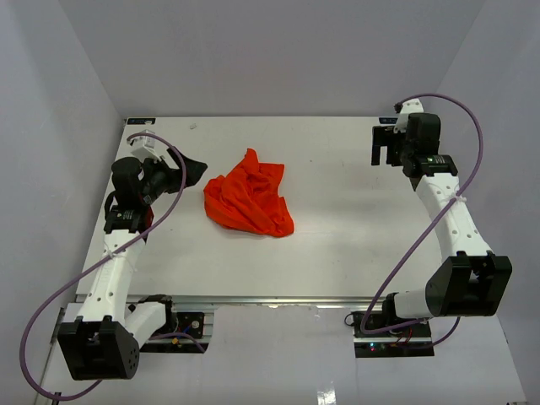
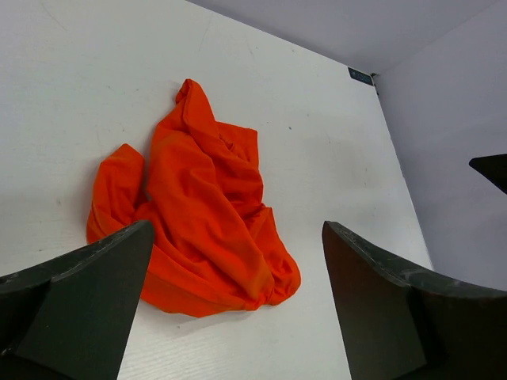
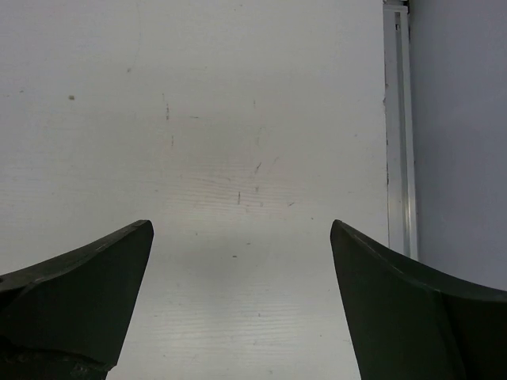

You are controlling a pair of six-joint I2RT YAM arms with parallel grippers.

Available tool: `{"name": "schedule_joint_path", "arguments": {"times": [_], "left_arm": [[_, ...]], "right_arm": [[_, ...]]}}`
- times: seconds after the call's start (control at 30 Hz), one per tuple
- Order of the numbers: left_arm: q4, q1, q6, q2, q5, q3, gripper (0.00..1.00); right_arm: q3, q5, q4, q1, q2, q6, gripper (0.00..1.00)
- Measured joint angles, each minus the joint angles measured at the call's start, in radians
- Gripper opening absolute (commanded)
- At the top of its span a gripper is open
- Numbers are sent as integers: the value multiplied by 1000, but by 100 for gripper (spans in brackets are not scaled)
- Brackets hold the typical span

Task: Fold and stack the t-shirts
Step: Flatten the tshirt out

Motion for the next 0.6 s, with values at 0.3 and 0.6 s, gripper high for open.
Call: {"name": "schedule_joint_path", "arguments": {"times": [0.3, 0.6], "left_arm": [[7, 0, -4, -1, 5, -6, 98], [6, 0, -4, -5, 23, -22, 98]], "right_arm": [[0, -390, -44, 1, -23, -215, 100], [-57, -885, -236, 139, -72, -727, 100]]}}
